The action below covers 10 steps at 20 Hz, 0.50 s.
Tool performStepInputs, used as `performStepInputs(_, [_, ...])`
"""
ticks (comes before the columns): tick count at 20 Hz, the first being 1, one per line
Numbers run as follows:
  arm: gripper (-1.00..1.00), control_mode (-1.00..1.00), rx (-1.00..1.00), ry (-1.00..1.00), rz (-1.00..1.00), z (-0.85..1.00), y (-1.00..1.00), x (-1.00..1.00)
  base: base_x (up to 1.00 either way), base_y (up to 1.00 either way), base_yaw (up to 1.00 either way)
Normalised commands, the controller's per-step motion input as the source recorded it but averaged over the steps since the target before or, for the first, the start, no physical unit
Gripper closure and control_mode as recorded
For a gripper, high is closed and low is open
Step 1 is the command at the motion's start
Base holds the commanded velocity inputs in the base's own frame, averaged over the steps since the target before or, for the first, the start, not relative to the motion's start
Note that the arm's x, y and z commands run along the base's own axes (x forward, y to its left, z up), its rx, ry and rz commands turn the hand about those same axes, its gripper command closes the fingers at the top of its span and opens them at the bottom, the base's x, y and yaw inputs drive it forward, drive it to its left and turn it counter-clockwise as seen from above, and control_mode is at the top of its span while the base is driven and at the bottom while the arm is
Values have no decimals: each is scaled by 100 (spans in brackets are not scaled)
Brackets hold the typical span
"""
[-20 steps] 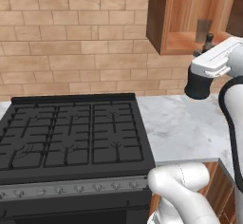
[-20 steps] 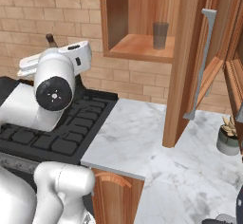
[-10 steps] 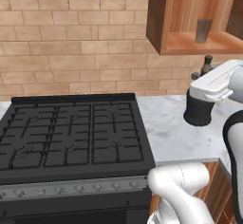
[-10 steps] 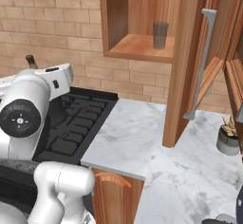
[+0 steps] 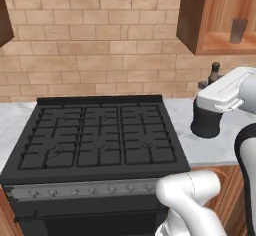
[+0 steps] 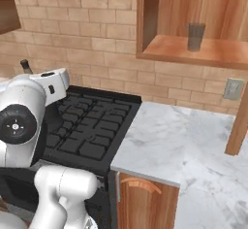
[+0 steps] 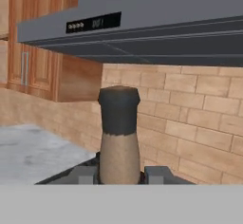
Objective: There is a bowl on the dining counter. Grab a lemon wedge from the fridge and place it in the bowl. Then get the liquor bottle and glass cup from the cabinet and place them next to the bowl.
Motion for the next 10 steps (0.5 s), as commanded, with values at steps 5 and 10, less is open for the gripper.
performStepInputs(5, [100, 100, 0, 0, 0, 0, 0, 0, -32, 100, 10])
performStepInputs(10, [100, 100, 0, 0, 0, 0, 0, 0, -41, 100, 10])
